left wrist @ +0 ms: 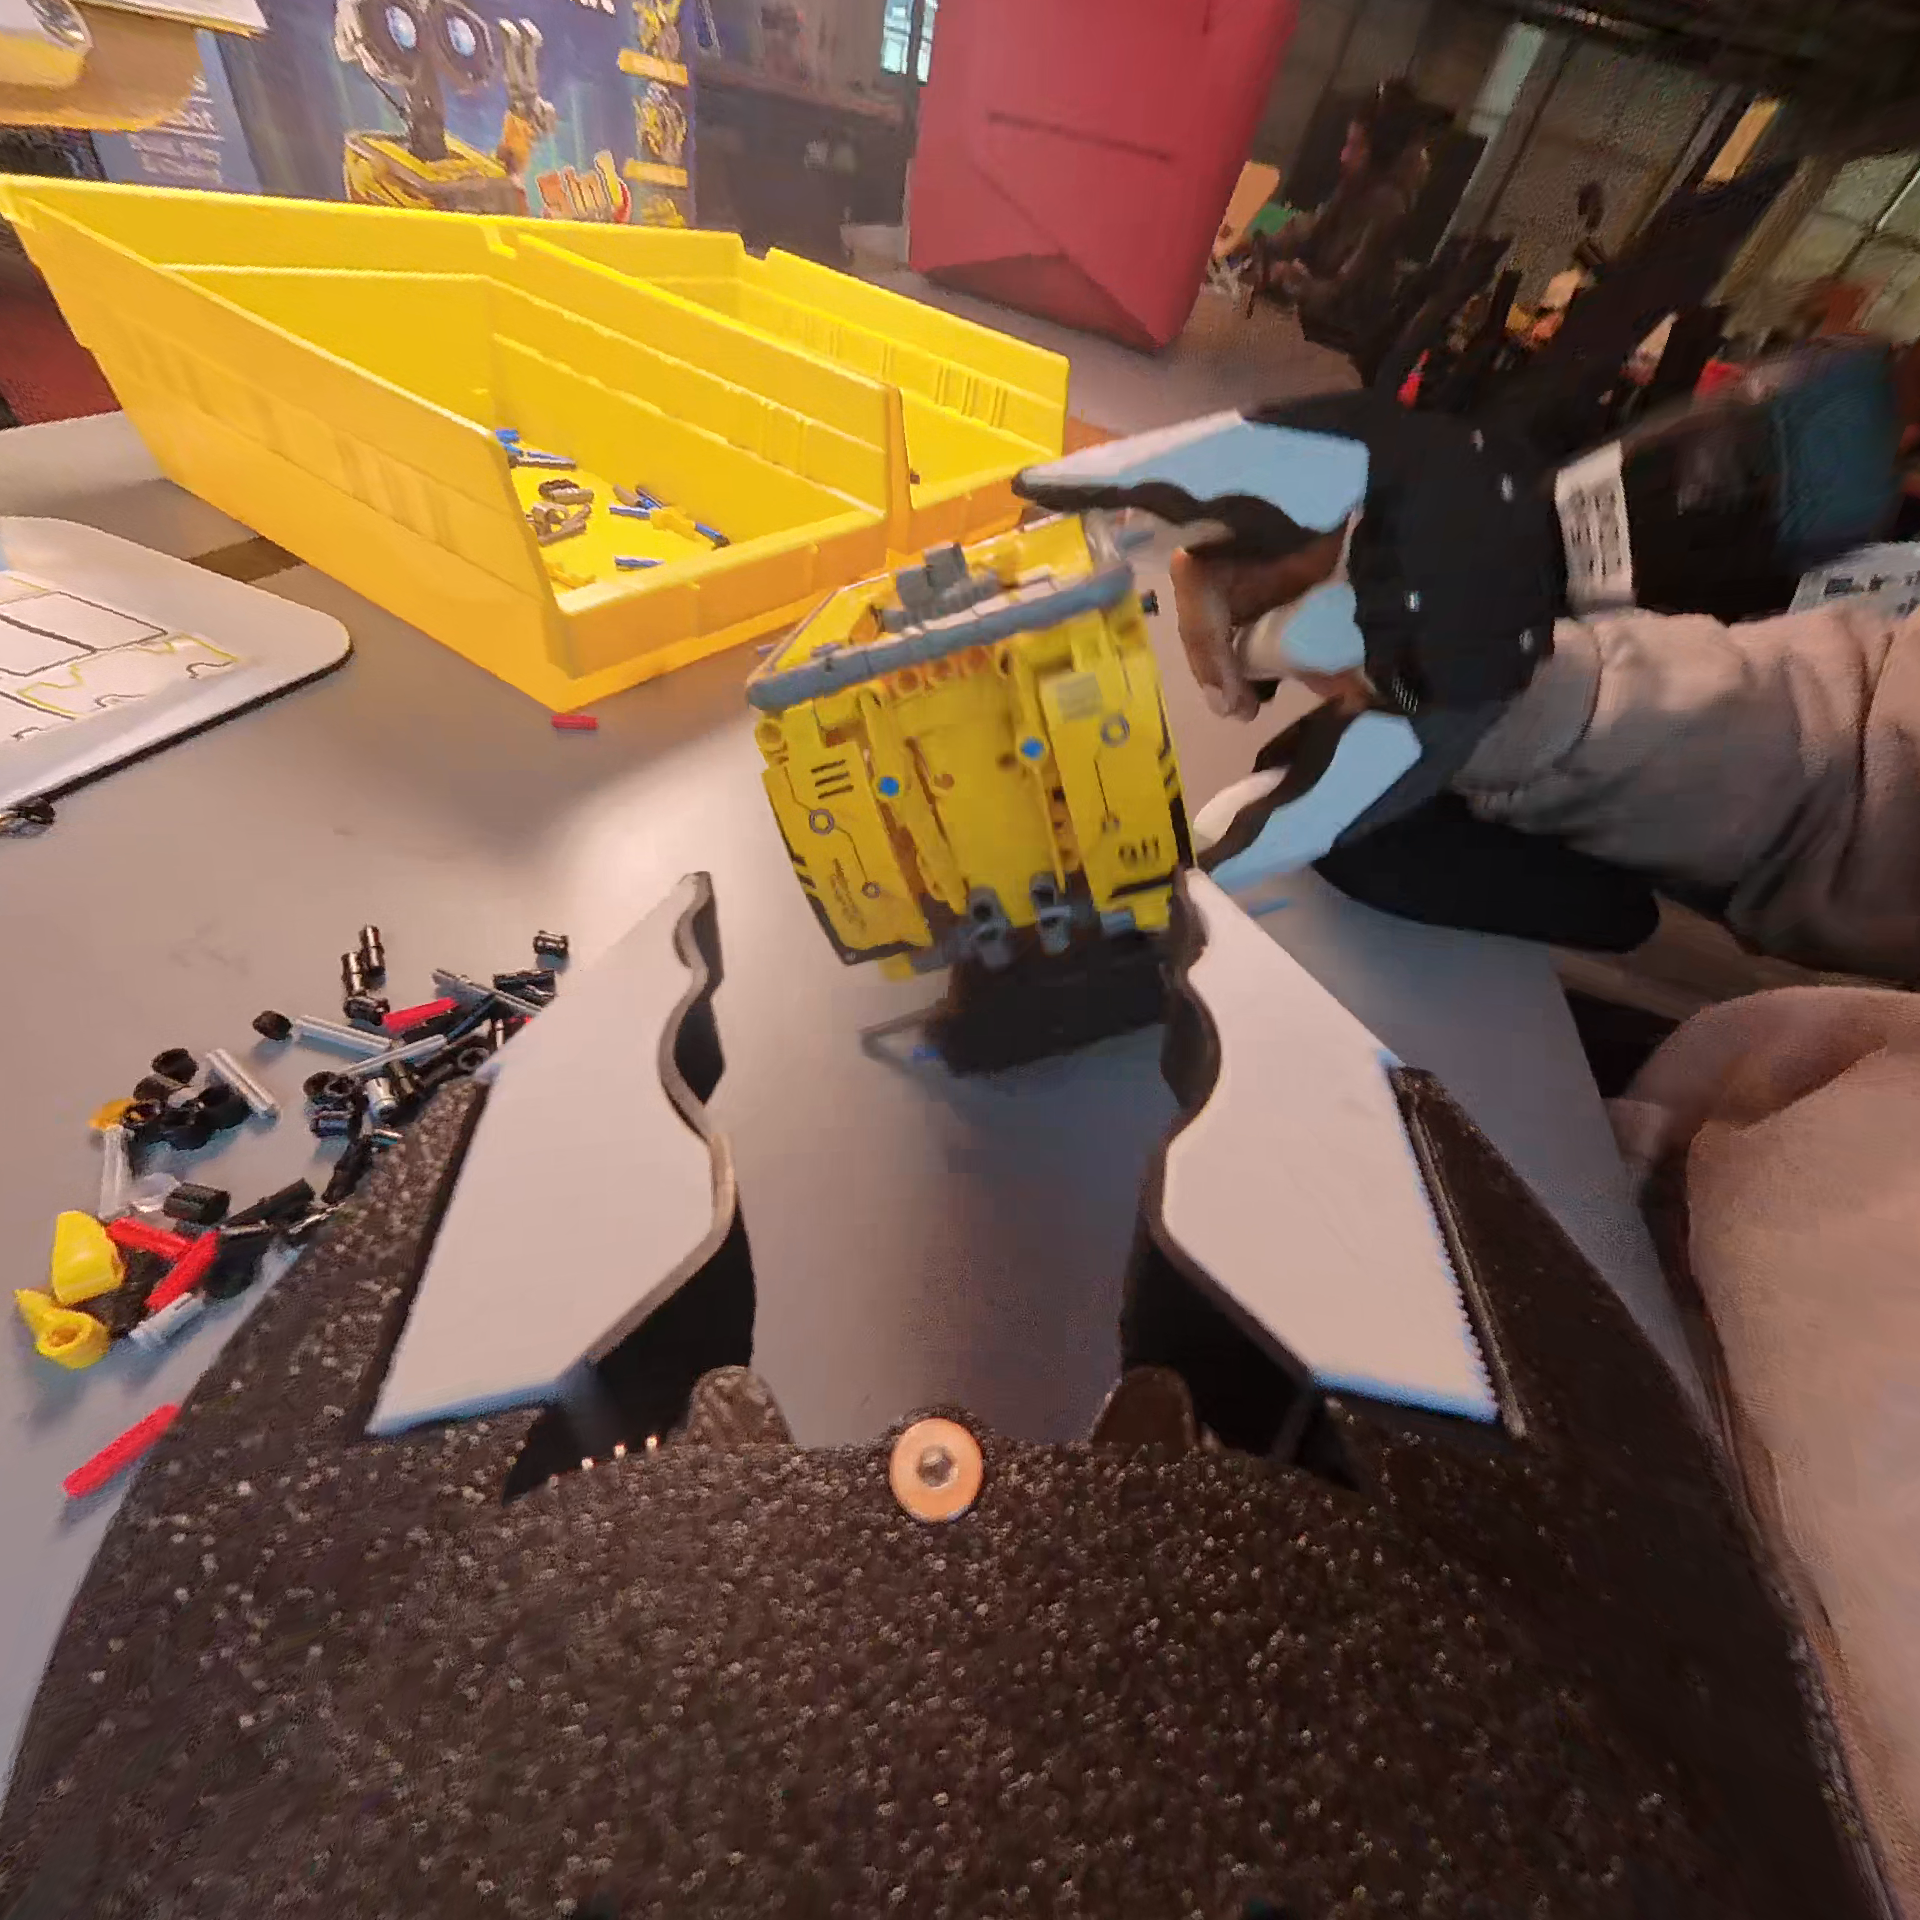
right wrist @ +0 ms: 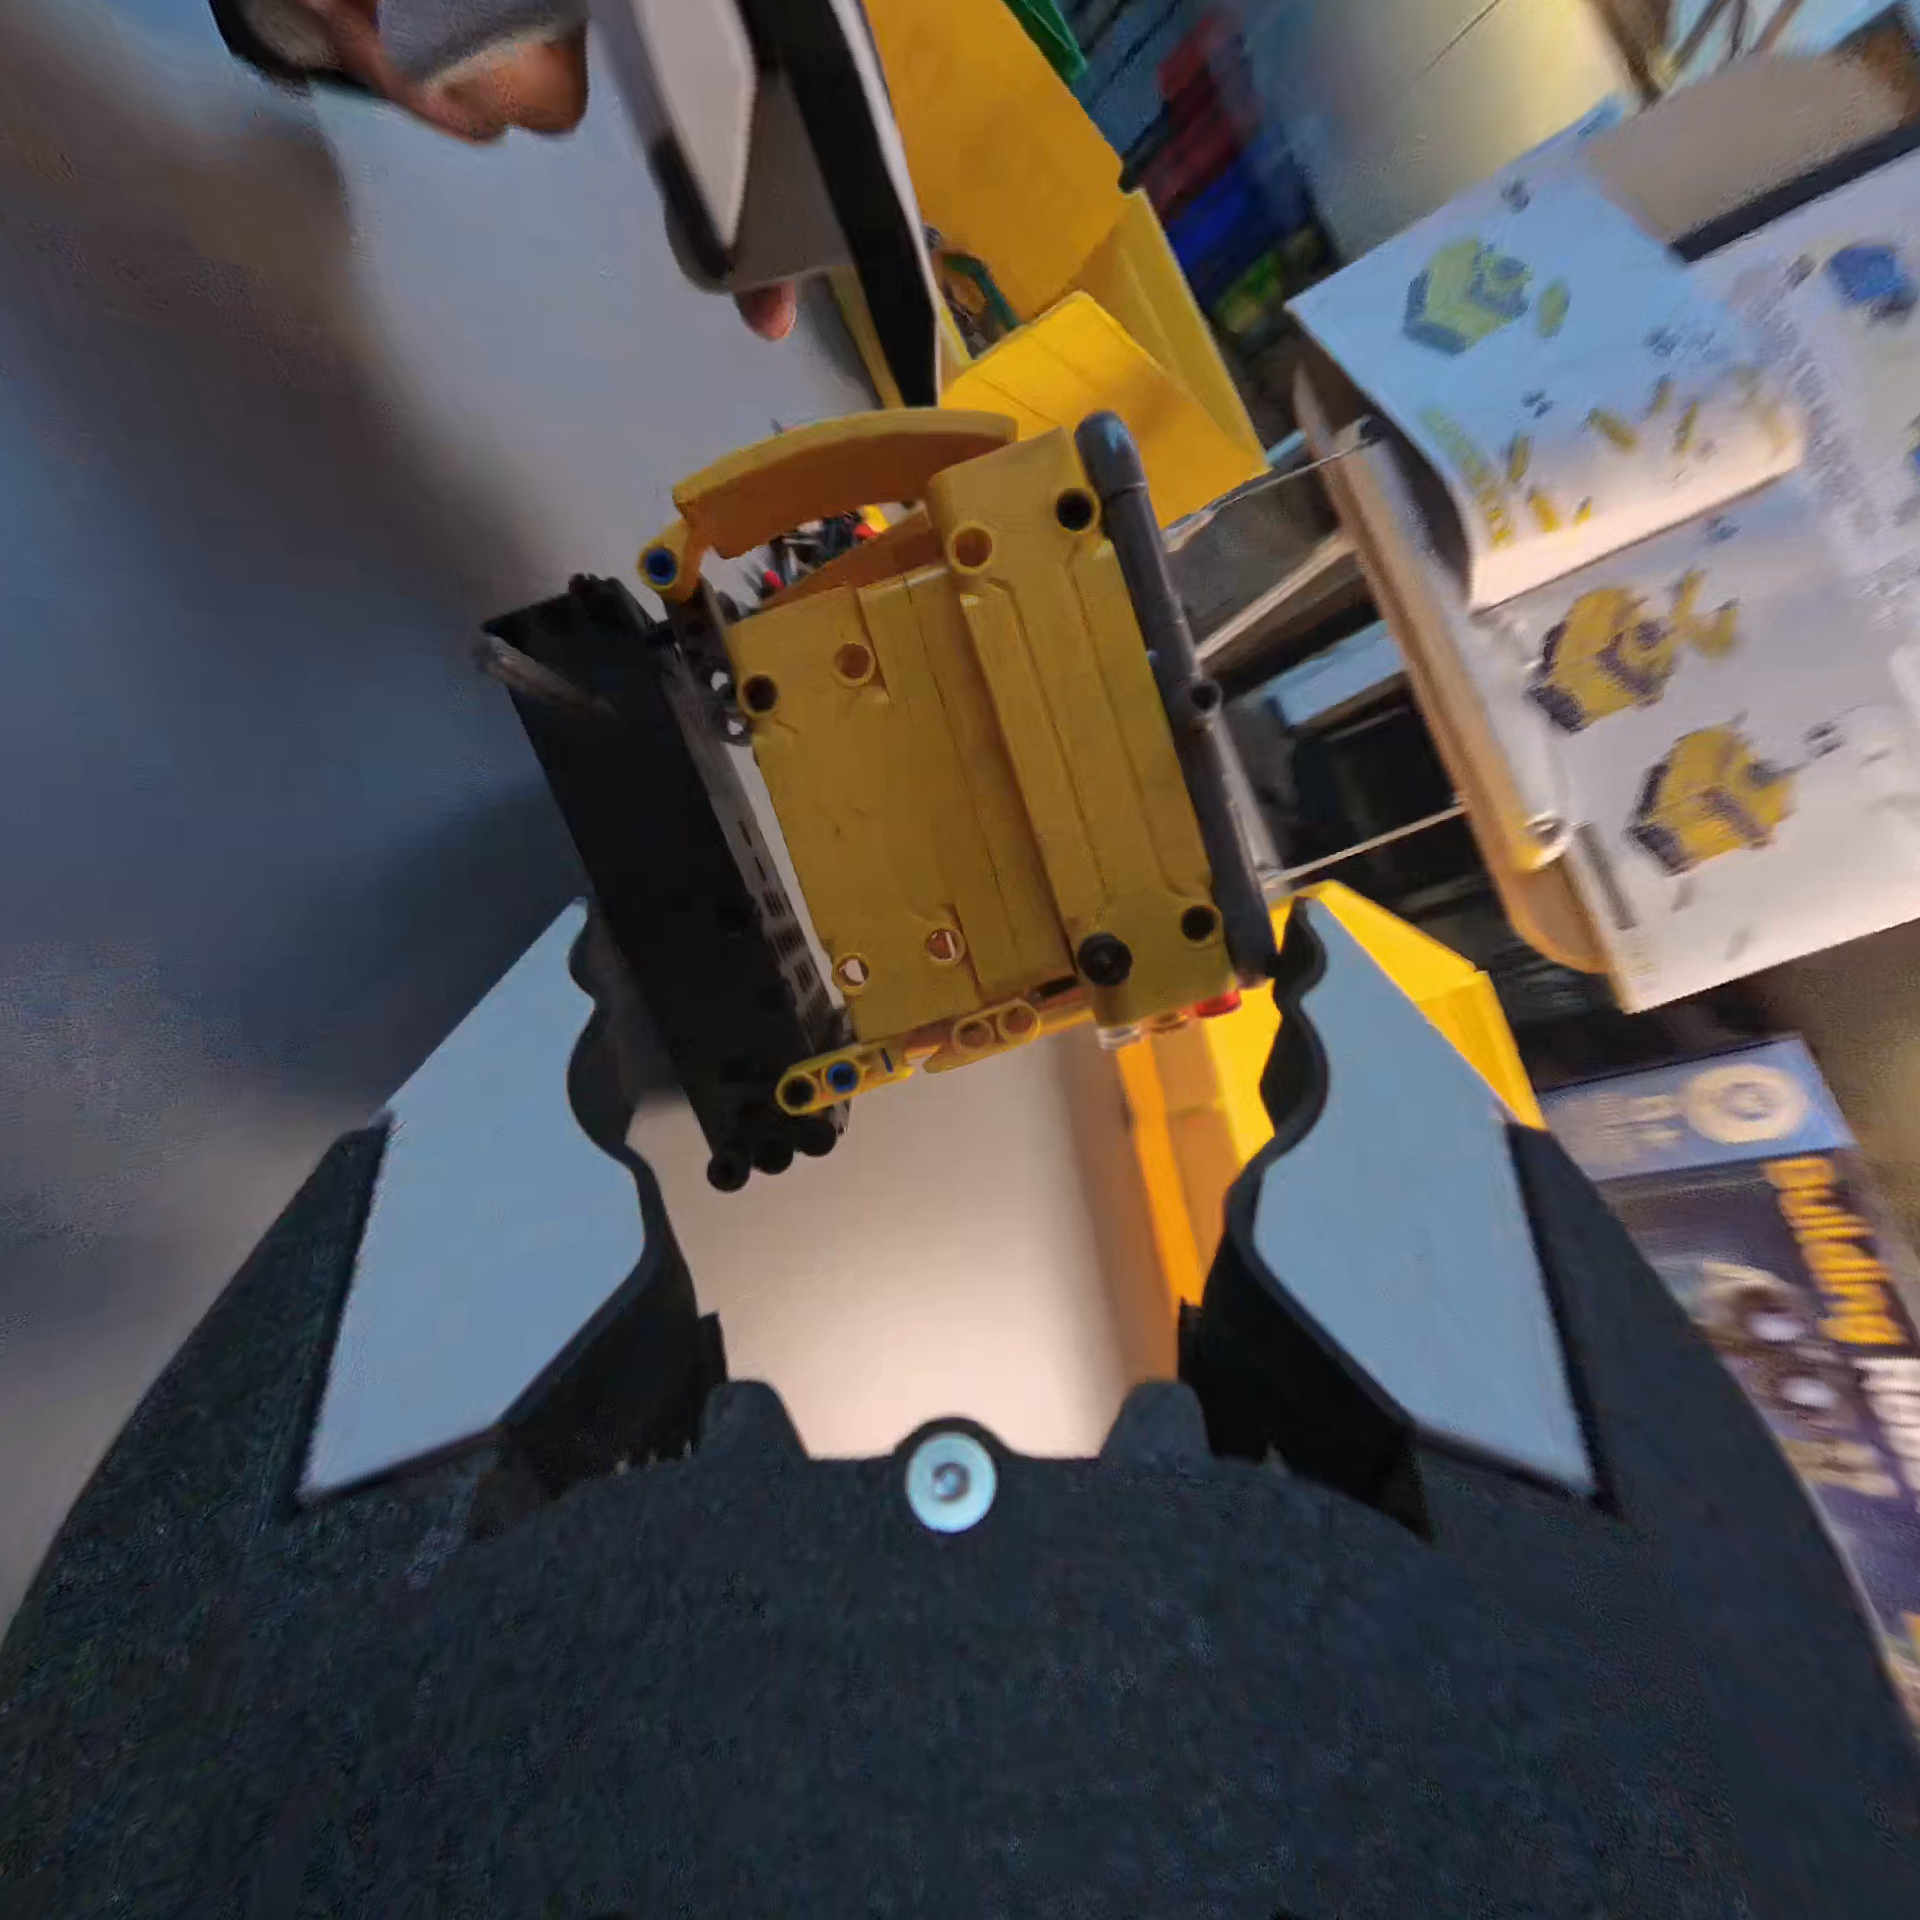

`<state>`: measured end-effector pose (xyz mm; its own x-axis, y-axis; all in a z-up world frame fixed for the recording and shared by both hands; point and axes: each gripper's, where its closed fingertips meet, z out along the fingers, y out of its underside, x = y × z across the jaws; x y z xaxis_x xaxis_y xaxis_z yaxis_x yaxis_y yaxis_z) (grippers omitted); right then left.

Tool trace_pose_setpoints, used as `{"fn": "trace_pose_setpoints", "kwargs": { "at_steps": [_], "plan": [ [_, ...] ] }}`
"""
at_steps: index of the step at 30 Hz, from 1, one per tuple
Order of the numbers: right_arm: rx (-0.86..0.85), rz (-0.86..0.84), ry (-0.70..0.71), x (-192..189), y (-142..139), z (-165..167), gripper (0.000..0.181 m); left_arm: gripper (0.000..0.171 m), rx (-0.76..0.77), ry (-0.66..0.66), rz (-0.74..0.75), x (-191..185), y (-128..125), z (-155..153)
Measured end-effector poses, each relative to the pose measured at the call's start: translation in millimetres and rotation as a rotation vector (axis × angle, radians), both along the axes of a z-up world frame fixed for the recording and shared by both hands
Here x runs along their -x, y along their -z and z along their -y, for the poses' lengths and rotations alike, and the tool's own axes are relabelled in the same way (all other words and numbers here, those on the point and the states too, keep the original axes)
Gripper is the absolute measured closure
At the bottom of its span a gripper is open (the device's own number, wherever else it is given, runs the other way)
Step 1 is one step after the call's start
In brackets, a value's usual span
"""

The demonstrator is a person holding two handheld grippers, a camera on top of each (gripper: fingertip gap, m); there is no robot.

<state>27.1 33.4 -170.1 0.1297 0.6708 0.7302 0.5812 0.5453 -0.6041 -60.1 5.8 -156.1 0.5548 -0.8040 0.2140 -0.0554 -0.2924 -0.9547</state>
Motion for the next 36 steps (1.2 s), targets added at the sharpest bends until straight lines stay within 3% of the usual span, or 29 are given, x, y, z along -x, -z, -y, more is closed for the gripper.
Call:
{"fn": "trace_pose_setpoints", "kwargs": {
  "at_steps": [2, 3, 4, 6, 9, 13, 19, 23, 27, 36],
  "plan": [
    [-0.269, 0.083, 0.055, 10.2, 10.8, 1.1, 0.060, 0.069, 0.001, -0.022, 0.013, 2.1, -2.5, -2.3],
    [-0.334, 0.069, 0.047, 16.2, 12.6, 7.5, 0.069, 0.063, -0.005, -0.026, 0.010, 1.4, -2.8, -1.9],
    [-0.336, 0.044, -0.009, 22.2, 14.1, 20.4, 0.096, 0.058, -0.011, -0.032, 0.001, 0.2, -2.2, -1.8],
    [-0.287, 0.038, -0.094, 31.1, 18.0, 39.2, 0.095, 0.054, -0.027, -0.021, -0.036, -5.2, 2.4, 0.4],
    [-0.017, -0.017, -0.175, 37.6, 22.9, 54.4, 0.091, 0.050, -0.016, 0.033, -0.049, -14.1, 6.3, 7.5],
    [0.281, -0.195, -0.214, 35.6, -10.8, 51.3, 0.099, 0.067, -0.009, 0.063, -0.032, -10.5, 2.7, 10.5],
    [0.596, -0.344, -0.292, 41.0, -49.3, 27.7, 0.121, 0.073, 0.036, 0.149, 0.061, -5.1, -0.3, 14.4],
    [0.842, -0.299, -0.342, 51.0, -44.3, 18.9, 0.138, 0.086, 0.094, 0.204, 0.168, 4.4, -6.3, 20.3],
    [1.058, -0.324, -0.333, 60.7, -32.3, 15.1, 0.154, 0.131, 0.087, 0.202, 0.205, 16.0, -10.4, 21.4],
    [1.359, -0.255, -0.339, 68.6, -19.5, 26.7, 0.175, 0.136, 0.047, 0.146, 0.091, 23.1, -10.5, 18.7]
  ]
}}
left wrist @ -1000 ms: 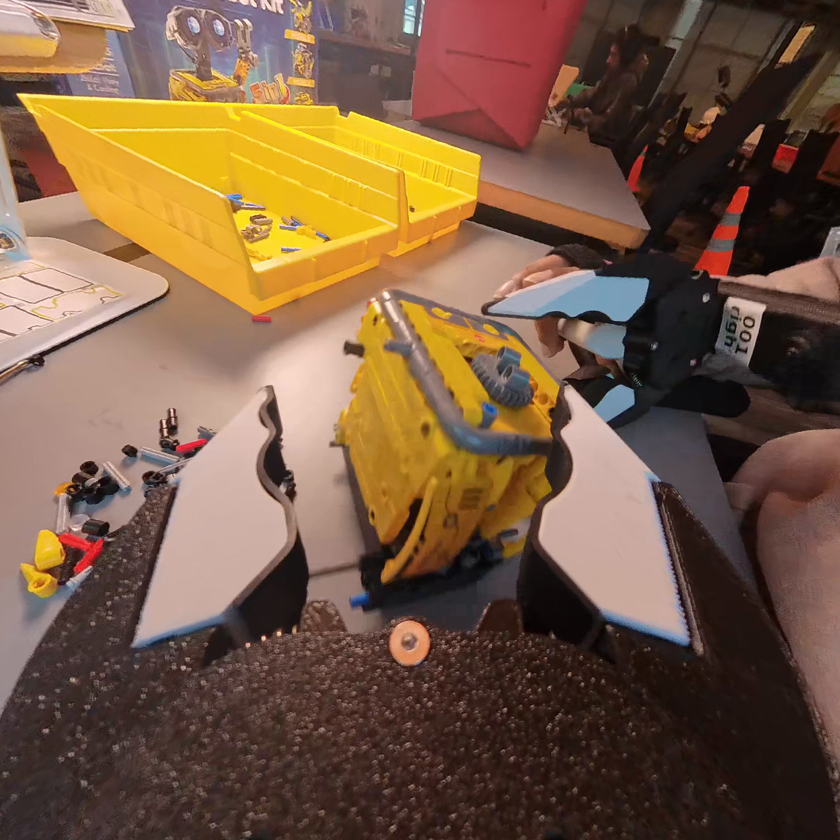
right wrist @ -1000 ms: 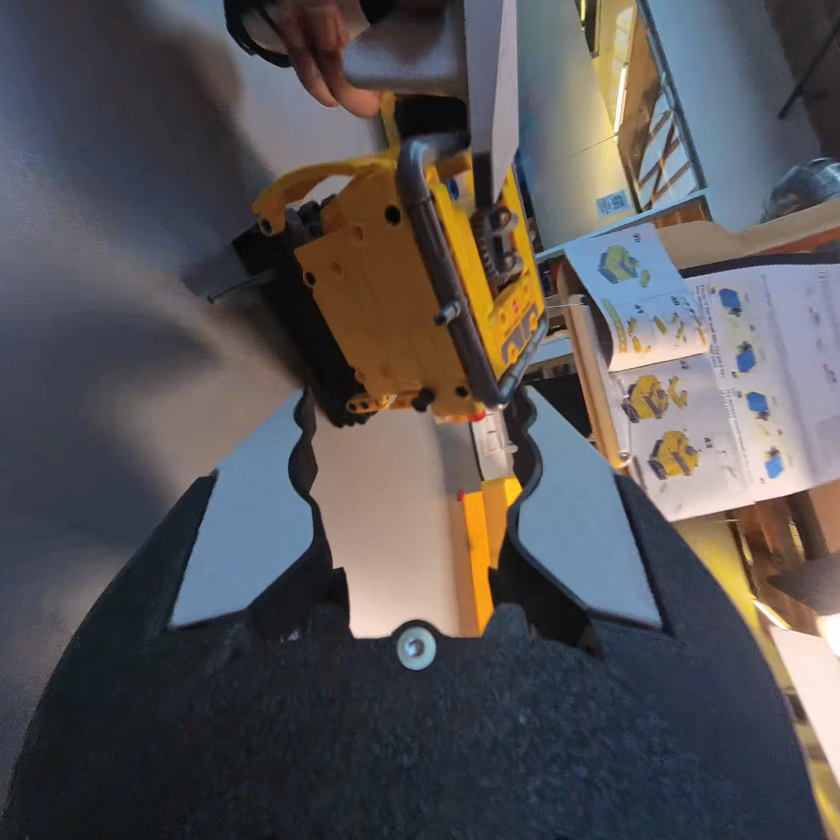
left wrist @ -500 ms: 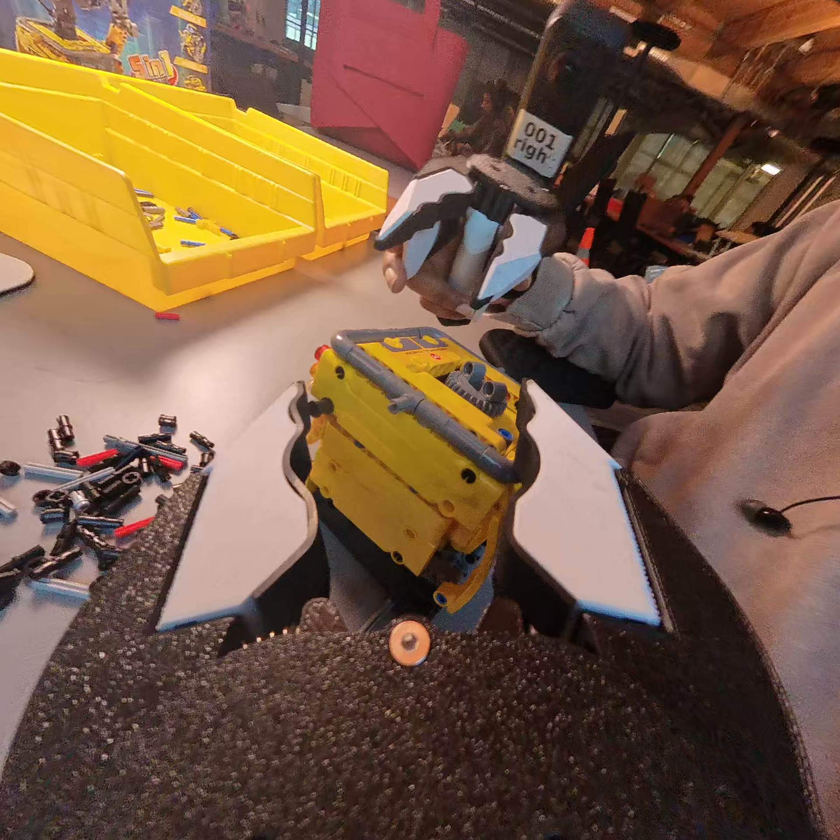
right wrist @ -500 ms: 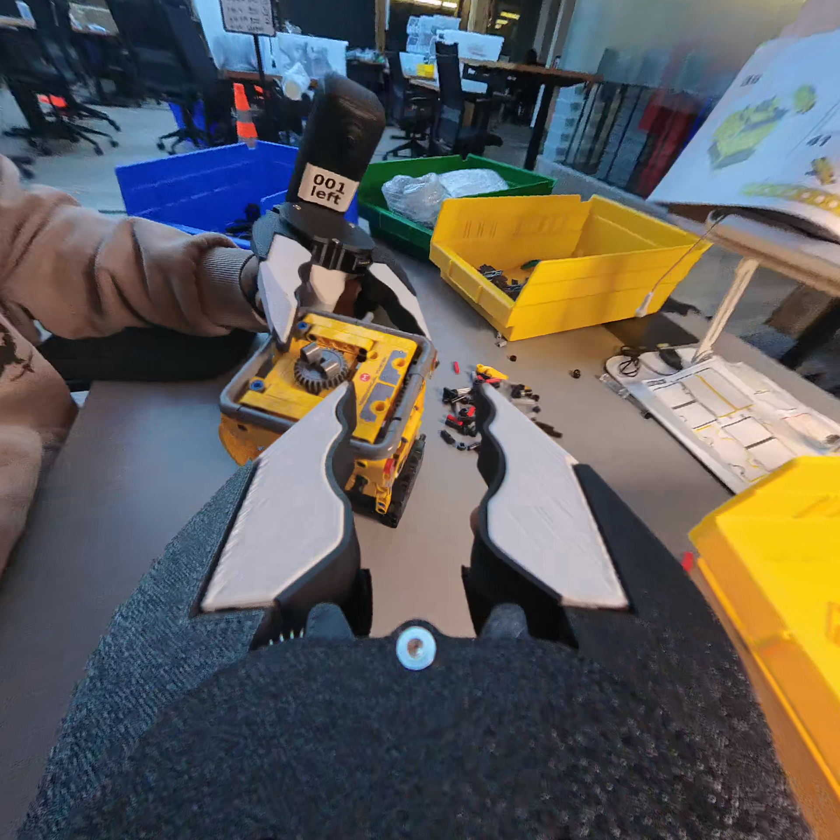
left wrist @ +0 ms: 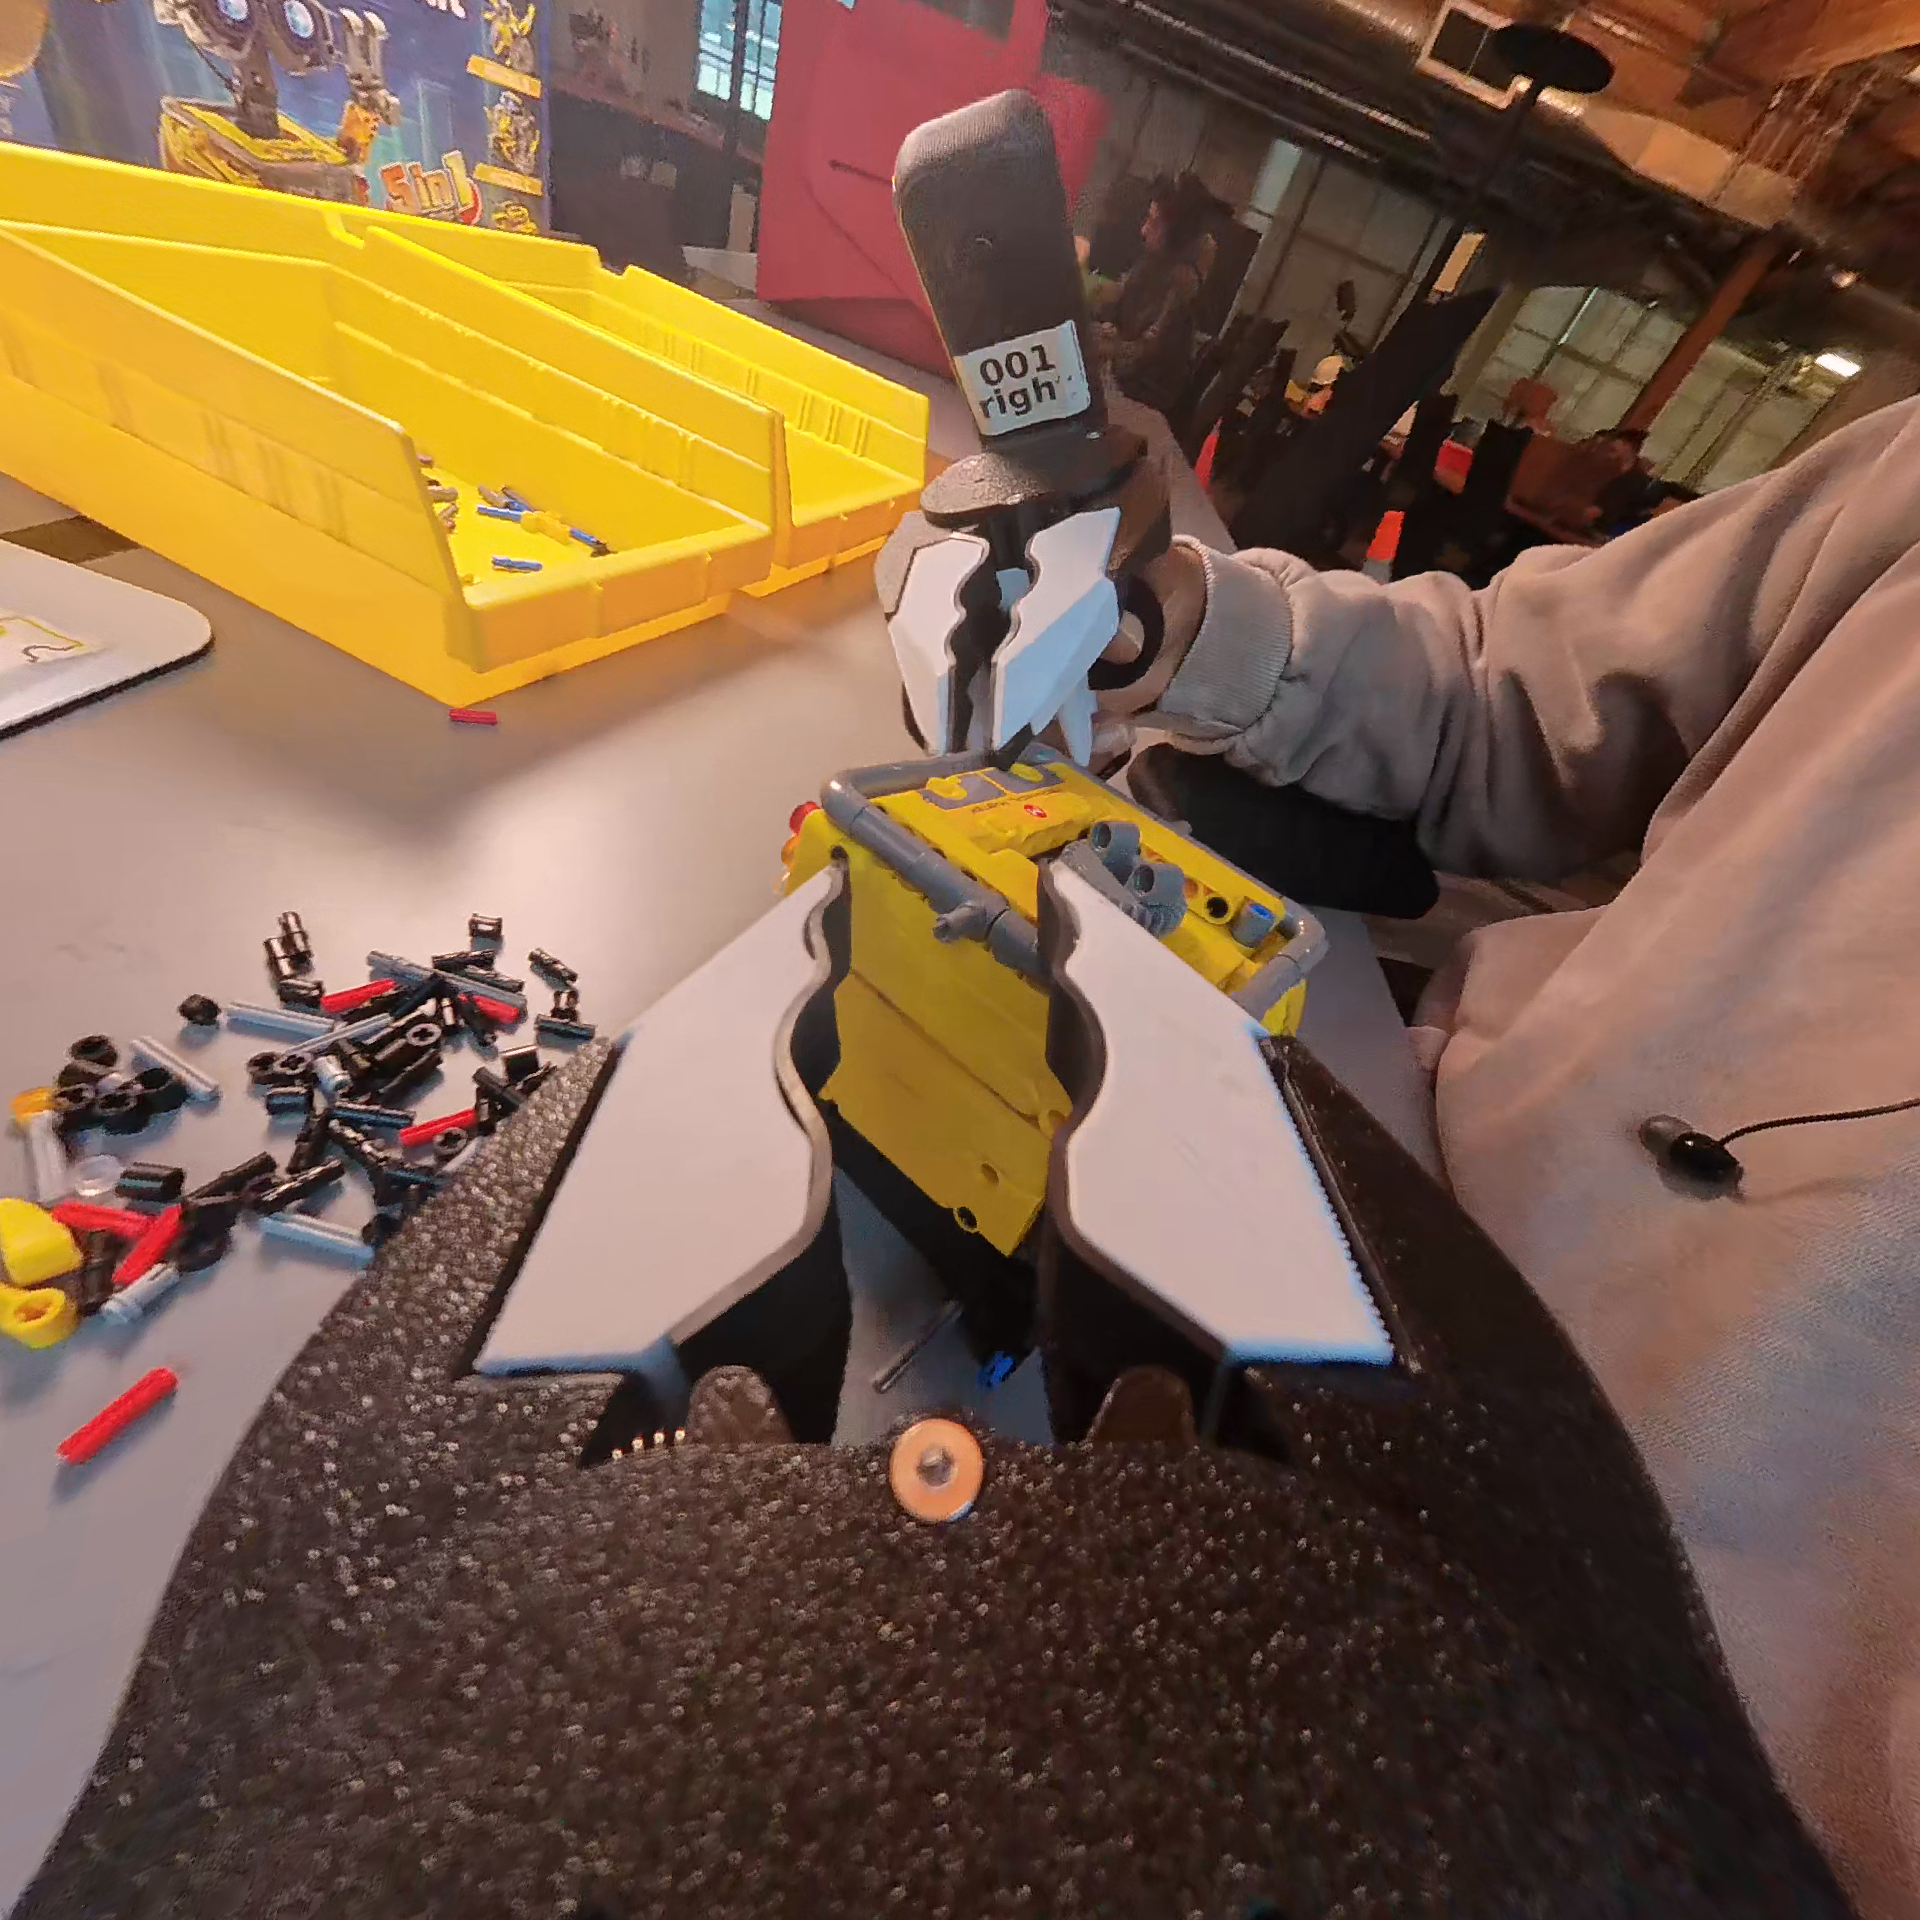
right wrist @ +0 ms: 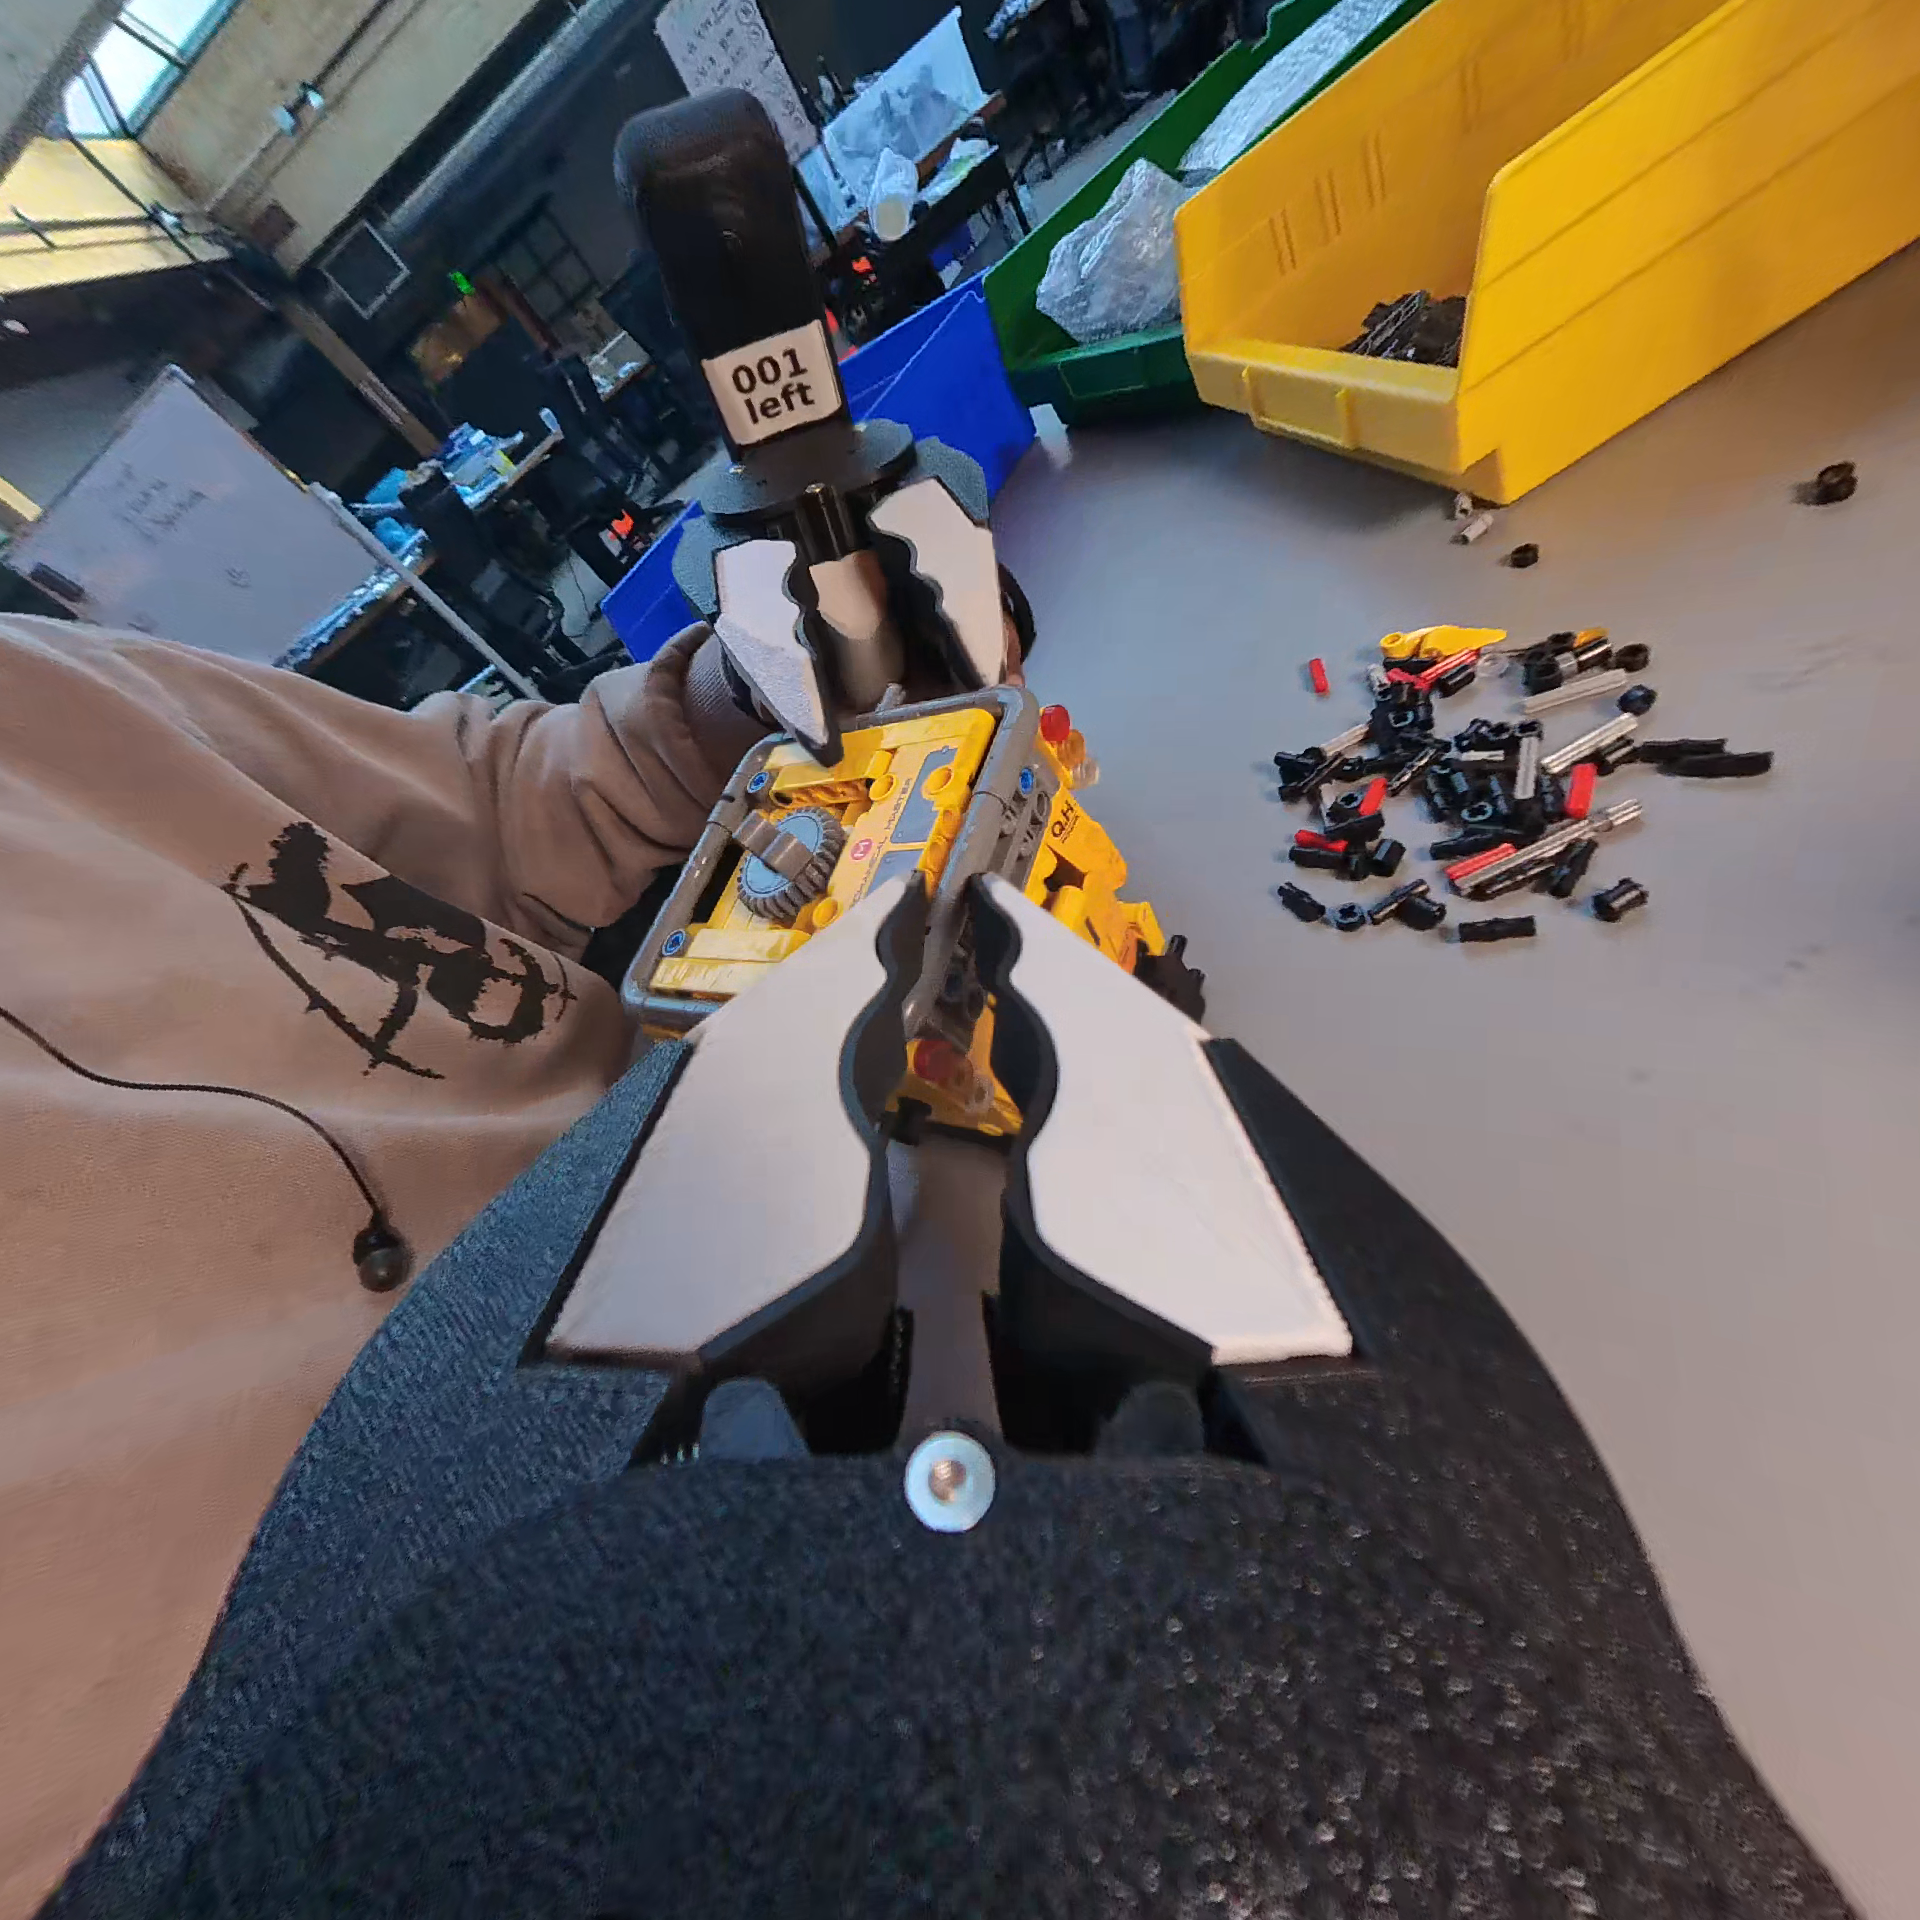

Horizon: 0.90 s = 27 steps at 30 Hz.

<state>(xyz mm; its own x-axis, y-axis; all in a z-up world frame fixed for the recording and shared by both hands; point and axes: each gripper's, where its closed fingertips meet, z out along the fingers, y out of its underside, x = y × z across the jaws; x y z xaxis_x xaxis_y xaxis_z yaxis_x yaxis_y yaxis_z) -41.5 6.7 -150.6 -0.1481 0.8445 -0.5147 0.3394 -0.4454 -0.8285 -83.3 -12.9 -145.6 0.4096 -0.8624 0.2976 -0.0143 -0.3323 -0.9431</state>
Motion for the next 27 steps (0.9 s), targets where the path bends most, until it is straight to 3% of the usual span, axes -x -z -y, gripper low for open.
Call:
{"fn": "trace_pose_setpoints", "kwargs": {
  "at_steps": [5, 12, 14, 23, 27],
  "plan": [
    [0.053, 0.047, -0.050, -1.6, 1.0, 18.7, 0.176, 0.147, -0.016, -0.072, -0.121, 18.6, -3.1, -2.8],
    [0.099, 0.084, -0.080, -0.4, -0.4, 37.4, 0.167, 0.133, 0.251, 0.164, -0.075, -2.5, -3.1, 29.4],
    [0.108, 0.101, -0.090, 0.7, 1.2, 39.4, 0.168, 0.148, 0.252, 0.156, -0.097, -5.0, 0.0, 26.3],
    [0.289, 0.154, -0.199, -3.1, 2.1, 61.1, 0.173, 0.152, 0.195, 0.204, -0.202, -17.6, -0.2, 44.7],
    [0.346, 0.184, -0.226, -5.0, 1.7, 66.1, 0.173, 0.155, 0.164, 0.158, -0.221, -20.3, -1.5, 48.2]
  ]
}}
